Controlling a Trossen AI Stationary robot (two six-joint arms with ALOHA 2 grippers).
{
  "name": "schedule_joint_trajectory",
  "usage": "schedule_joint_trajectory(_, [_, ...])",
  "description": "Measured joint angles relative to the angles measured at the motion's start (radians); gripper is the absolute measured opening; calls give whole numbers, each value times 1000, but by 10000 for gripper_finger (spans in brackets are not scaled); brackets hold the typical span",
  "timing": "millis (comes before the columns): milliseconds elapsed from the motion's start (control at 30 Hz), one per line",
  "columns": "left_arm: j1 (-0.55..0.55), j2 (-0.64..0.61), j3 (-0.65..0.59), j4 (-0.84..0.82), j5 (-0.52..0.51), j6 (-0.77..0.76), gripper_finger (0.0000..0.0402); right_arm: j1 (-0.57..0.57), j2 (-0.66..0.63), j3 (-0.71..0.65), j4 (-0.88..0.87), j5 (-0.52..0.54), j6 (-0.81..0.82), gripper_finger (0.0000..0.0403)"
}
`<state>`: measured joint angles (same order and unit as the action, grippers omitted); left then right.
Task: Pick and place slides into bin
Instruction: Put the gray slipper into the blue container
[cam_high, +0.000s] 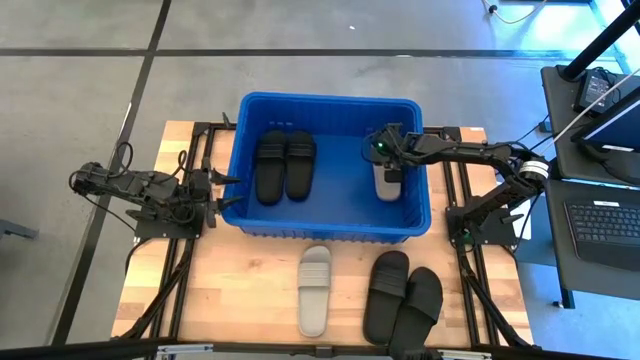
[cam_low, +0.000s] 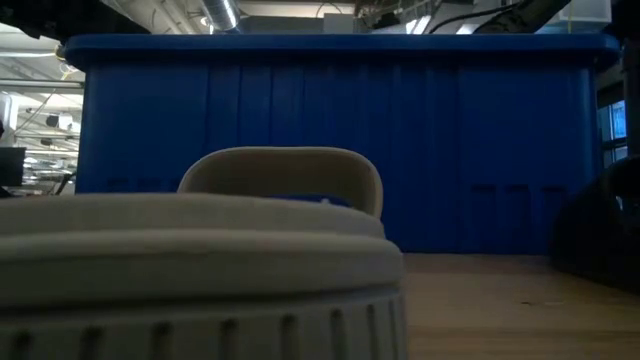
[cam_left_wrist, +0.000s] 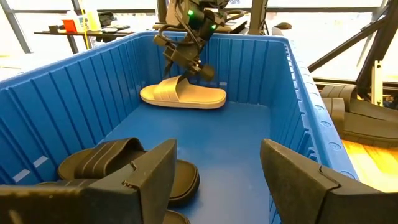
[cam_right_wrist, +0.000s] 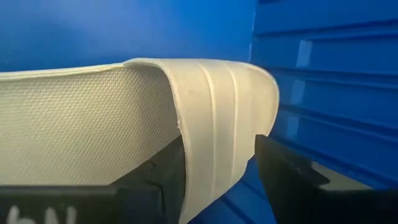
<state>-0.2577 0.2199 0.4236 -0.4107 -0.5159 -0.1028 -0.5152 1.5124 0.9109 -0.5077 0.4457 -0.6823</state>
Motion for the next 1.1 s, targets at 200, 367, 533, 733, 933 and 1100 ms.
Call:
schedule_joint_trajectory(200, [0, 0, 0, 0, 0, 0, 227, 0, 0, 30, -78, -27, 15, 184])
schedule_joint_trajectory(367, [0, 0, 0, 0, 0, 0, 227, 0, 0, 76, -137, -109, 74, 184])
schedule_joint_trajectory(533, [0, 0, 0, 0, 0, 0, 227, 0, 0, 132, -202, -110, 114, 184])
schedule_joint_trajectory(733, [0, 0, 0, 0, 0, 0, 227, 14, 0, 262, -304, -112, 203, 184])
schedule_joint_trajectory(933, [0, 0, 0, 0, 0, 0, 227, 75, 0, 469, -355, -221, 312, 184])
schedule_joint_trajectory(1100, [0, 0, 0, 0, 0, 0, 227, 168, -1, 629, -345, -379, 386, 184])
